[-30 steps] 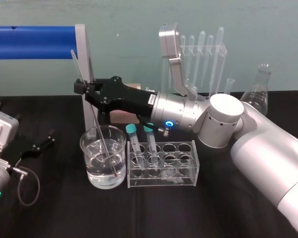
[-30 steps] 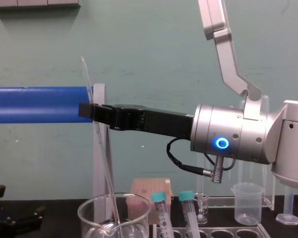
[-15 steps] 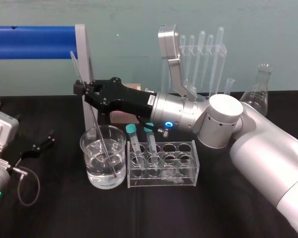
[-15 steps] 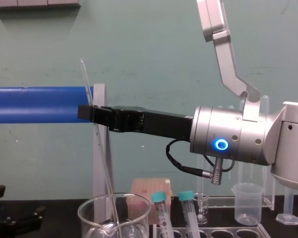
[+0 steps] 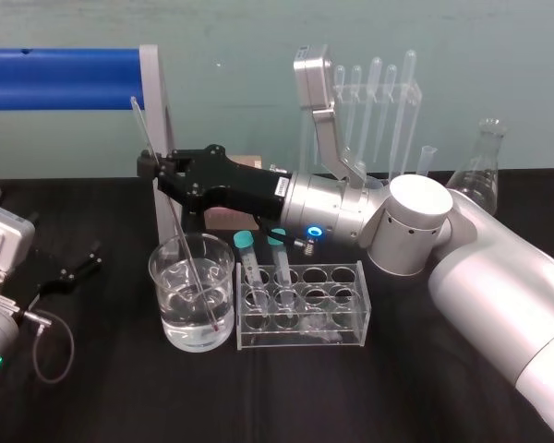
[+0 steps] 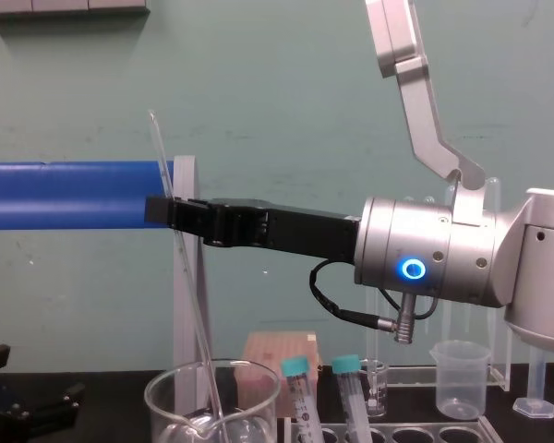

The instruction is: Hold the thermometer with one hand and immerse one end into the beaker, then reinsert it into the test tube rack.

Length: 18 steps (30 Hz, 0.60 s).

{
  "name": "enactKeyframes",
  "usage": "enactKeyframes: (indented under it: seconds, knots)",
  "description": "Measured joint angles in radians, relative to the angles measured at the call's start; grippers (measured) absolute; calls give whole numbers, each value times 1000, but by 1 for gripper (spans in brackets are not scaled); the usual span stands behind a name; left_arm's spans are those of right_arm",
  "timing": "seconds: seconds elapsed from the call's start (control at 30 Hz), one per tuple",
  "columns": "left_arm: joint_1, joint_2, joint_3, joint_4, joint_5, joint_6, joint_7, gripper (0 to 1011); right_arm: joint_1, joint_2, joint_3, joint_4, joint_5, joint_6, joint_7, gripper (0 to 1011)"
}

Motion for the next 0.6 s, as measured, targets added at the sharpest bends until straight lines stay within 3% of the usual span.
enactKeyframes:
  seconds: [0.6]
  knots:
    - [0, 0, 0, 0, 0, 0, 0, 1008, 1, 5, 3, 1, 1, -4, 4, 60]
